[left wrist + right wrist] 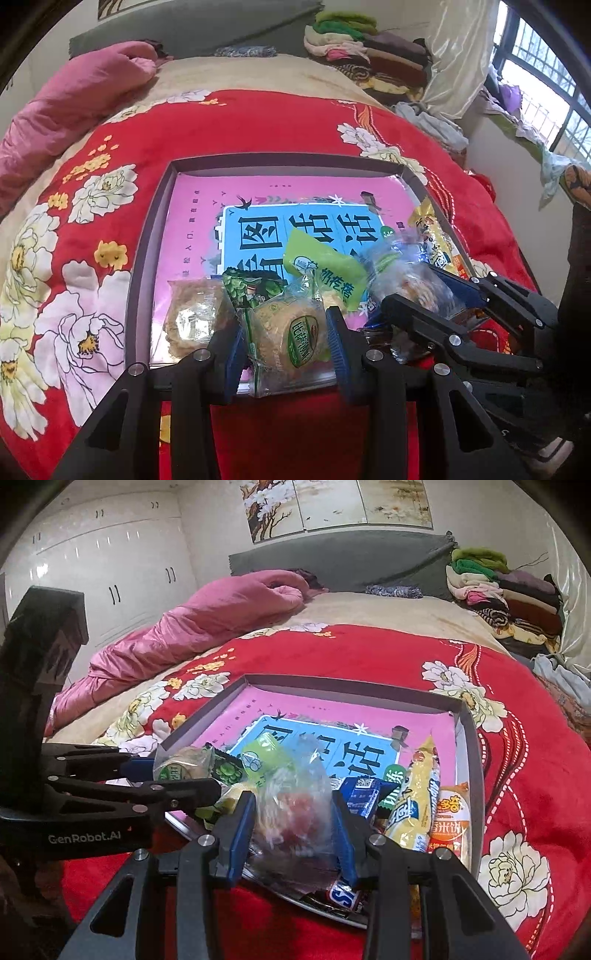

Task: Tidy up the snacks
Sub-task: 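Lower both packs into the tray and open both tools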

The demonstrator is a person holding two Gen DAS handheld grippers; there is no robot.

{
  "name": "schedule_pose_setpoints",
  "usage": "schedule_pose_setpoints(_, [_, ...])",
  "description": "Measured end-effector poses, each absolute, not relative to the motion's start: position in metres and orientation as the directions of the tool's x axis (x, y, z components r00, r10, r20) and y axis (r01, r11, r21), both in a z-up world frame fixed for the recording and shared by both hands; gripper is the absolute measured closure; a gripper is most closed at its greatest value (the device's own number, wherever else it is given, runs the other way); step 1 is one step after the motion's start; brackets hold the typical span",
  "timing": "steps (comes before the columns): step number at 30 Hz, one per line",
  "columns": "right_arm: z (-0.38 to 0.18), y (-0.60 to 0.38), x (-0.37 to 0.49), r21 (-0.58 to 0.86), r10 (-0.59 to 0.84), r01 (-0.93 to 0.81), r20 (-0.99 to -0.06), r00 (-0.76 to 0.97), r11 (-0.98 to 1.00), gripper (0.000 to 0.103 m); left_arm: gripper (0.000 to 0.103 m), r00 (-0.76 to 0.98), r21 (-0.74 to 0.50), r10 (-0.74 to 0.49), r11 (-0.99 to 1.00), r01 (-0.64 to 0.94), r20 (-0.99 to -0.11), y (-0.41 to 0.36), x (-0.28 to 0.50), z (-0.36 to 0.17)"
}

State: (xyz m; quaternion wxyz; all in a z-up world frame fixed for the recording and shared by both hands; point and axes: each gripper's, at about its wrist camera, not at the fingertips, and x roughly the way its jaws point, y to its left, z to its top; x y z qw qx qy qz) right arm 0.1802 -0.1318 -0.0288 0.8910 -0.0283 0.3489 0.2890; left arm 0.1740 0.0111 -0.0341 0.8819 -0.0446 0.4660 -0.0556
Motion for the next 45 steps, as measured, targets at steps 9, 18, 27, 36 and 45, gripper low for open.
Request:
schedule_pose_setpoints(9, [-0.025, -0.135, 0.177, 0.146, 0.499, -0.539, -0.628, 0.597, 0.829, 0.062, 0.061, 0.560, -0.128, -0.140, 0.990, 0.060, -0.817, 0.009, 0.175, -0.032])
schedule_pose_setpoints(18, [-0.019, -0.144, 0.172, 0.158, 0.502, -0.530, -0.619, 0.604, 0.833, 0.061, 0.060, 0.559, -0.126, -0.138, 0.990, 0.059, -0.817, 0.009, 0.175, -0.033])
schedule_pose_setpoints(27, [-0.016, -0.152, 0.170, 0.159, 0.484, -0.504, -0.615, 0.622, 0.849, 0.060, 0.060, 0.561, -0.127, -0.141, 0.990, 0.064, -0.815, 0.009, 0.174, -0.032])
schedule_pose_setpoints(36, [-0.011, -0.165, 0.170, 0.171, 0.471, -0.474, -0.607, 0.640, 0.864, 0.057, 0.058, 0.565, -0.107, -0.134, 0.991, 0.082, -0.814, 0.003, 0.172, -0.029])
schedule_pose_setpoints(45, [-0.006, -0.171, 0.166, 0.168, 0.458, -0.458, -0.603, 0.653, 0.873, 0.052, 0.045, 0.579, -0.109, -0.142, 0.990, 0.090, -0.803, 0.003, 0.168, -0.021])
